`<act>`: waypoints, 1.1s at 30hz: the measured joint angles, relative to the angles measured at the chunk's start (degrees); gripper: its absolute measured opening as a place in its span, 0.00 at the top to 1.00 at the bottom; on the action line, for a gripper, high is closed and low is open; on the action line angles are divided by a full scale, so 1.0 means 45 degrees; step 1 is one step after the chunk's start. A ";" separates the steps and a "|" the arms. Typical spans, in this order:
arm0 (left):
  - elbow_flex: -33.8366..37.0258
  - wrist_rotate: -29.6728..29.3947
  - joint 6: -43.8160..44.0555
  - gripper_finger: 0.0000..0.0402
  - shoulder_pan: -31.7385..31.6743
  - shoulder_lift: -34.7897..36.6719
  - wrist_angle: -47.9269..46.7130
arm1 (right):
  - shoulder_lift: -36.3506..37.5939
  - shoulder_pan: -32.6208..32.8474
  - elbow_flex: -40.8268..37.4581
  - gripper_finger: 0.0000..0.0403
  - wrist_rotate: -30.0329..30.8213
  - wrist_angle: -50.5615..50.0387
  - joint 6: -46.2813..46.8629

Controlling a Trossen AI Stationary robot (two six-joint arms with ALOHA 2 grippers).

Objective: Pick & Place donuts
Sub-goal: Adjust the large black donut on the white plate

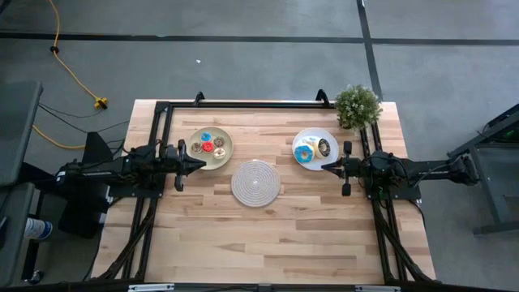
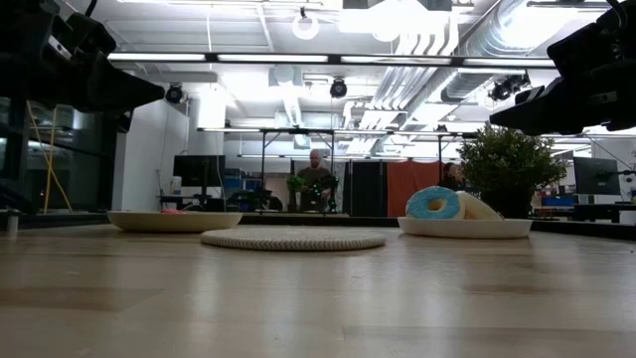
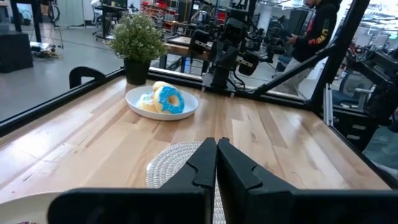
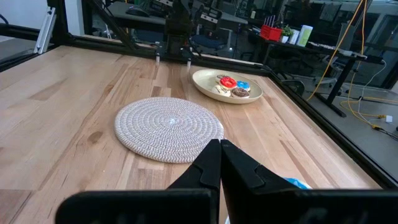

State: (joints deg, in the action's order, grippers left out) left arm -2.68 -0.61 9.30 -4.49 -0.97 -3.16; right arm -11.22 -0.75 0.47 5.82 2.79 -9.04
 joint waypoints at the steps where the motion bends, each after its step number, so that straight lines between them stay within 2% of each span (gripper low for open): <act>1: 0.0000 0.0002 0.0000 0.98 0.0000 0.0000 0.0000 | -0.0001 0.0005 0.0000 1.00 0.0000 0.0000 0.0001; 12: 0.0000 0.0011 0.0000 0.98 0.0000 0.0000 0.0010 | -0.0003 0.0000 0.0000 1.00 0.0213 0.0019 0.0066; 17: 0.0000 0.0021 0.0004 0.98 0.0000 0.0000 0.0015 | -0.0001 0.0000 0.0000 1.00 0.0833 0.0149 0.2155; 20: 0.0000 0.0021 0.0000 0.98 0.0000 -0.0005 0.0019 | -0.0004 -0.0139 0.0086 1.00 0.0924 0.0023 0.2687; 23: 0.0000 0.0028 0.0002 0.98 0.0000 -0.0005 0.0019 | -0.0297 -0.0804 0.0997 1.00 0.0878 -0.1113 0.3004; 27: 0.0000 0.0031 0.0000 0.98 0.0000 -0.0005 0.0019 | -0.1446 -0.2083 0.3088 1.00 0.0425 -0.3182 0.3210; 33: 0.0000 0.0031 0.0000 0.98 0.0000 -0.0005 0.0016 | -0.4760 -0.3897 0.6587 1.00 -0.0576 -0.6373 0.6814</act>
State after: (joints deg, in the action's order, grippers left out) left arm -2.68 -0.47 9.30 -4.49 -0.99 -3.09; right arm -32.64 -18.29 30.11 3.23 -25.89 21.62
